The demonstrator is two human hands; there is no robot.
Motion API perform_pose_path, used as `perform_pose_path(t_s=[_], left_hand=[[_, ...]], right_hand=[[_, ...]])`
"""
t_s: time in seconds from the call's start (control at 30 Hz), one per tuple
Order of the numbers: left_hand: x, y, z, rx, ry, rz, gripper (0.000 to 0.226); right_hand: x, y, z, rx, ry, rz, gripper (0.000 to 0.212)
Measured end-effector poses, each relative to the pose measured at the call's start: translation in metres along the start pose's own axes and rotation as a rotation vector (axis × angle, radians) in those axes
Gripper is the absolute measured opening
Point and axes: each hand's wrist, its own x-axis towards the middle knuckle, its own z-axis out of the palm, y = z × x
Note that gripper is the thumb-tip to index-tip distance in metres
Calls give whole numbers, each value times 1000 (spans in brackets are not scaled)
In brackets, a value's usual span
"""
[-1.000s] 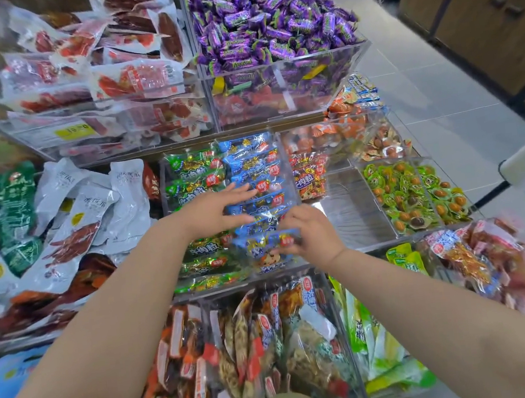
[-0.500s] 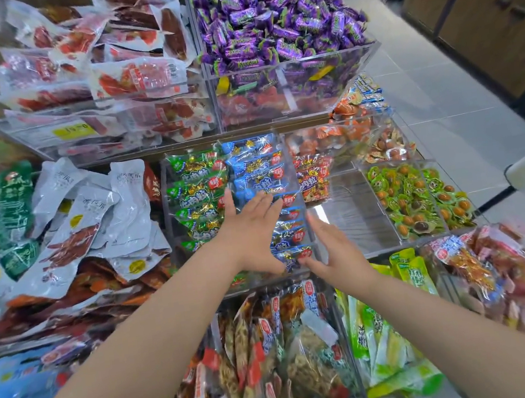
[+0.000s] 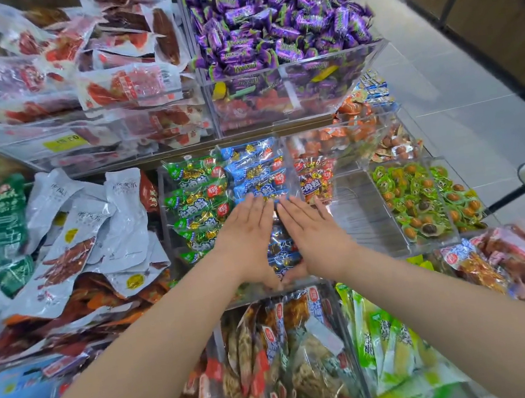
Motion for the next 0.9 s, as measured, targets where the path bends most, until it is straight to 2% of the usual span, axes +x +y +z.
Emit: perform_pose_path(t_s=[0.13, 0.33, 0.47, 0.57, 0.67, 0.73, 0.77, 0.8, 0.9], left_hand=[[12, -3, 0, -58, -49, -92, 148], [6, -1, 8, -126, -73, -71, 147], [5, 1, 0, -101, -103, -119, 149], [4, 1, -13, -117, -192, -135, 155], [-7, -1, -24, -224, -200, -116, 153], [-18, -1, -37, -339, -148, -101, 142], [-22, 2, -43, -408, -91, -87, 129], [-26, 7, -48, -499, 0, -77, 109], [-32, 47, -54, -817, 411, -98, 44]], right_hand=[[16, 4, -6, -25, -43, -6, 129], [11, 6, -2, 36, -54, -47, 128], [10, 6, -2, 74, -59, -31, 128], [5, 9, -8, 145, -63, -58, 126], [-17, 9, -2, 389, 83, -62, 110], [-40, 7, 3, 671, 287, 57, 85], [-53, 8, 7, 785, 385, 143, 73], [-65, 9, 11, 869, 459, 227, 61], [-109, 16, 31, 1116, 563, 466, 31]])
